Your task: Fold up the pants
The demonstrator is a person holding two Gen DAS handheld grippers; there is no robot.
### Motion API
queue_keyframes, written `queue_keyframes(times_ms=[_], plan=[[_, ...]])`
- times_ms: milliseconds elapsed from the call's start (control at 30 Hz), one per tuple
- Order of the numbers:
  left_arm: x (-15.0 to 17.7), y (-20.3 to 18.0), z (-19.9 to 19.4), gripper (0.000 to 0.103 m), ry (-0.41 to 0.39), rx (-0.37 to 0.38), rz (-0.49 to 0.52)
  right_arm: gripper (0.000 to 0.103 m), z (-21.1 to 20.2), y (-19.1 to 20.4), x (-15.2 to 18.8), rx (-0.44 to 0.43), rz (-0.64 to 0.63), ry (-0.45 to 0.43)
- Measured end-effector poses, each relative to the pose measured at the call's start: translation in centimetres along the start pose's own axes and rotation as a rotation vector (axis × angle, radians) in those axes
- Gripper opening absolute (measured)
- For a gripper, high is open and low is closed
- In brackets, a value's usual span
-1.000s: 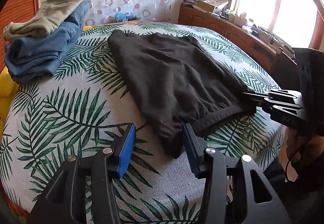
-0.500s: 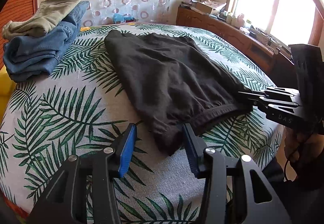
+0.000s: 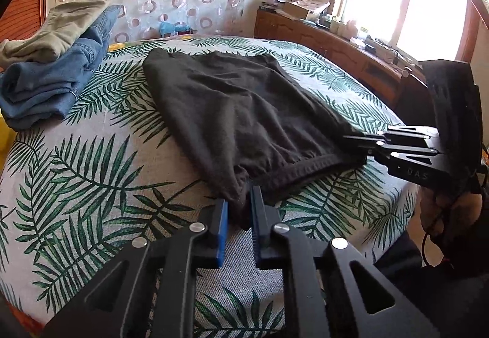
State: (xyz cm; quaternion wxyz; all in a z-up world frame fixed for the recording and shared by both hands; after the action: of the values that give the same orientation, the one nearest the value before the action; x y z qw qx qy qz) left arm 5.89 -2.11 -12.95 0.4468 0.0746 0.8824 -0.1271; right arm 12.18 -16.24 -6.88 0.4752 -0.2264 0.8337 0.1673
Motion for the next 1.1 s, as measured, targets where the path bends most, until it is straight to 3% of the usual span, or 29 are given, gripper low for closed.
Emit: queue_keyframes(times_ms=[433,1100], plan=[[-3.1,-1.5,-5.0,0.012,-0.121,0.045,0.012,0.007,-4.1,0.1,-1.6,-0.07,0.028,-0.077],[-6.3,-3.8,-10.8,0.012,-0.274,0.074,0.063,0.007,-12.6,1.2,-3.8,-0.104,-0.002,-0.221]])
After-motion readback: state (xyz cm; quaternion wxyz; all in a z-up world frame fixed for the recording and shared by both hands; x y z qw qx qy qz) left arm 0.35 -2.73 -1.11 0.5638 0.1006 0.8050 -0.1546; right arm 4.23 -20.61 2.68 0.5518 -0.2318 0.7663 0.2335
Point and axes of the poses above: each gripper's, at about its wrist camera, not at the fingertips, and z roughly the way its jaws point, y to its left, x to its underside, the point moved 5 cm from there along z, roughly the way its jaws point, and after that the axes turned 9 degrees about -y, right-handed, at the moved point
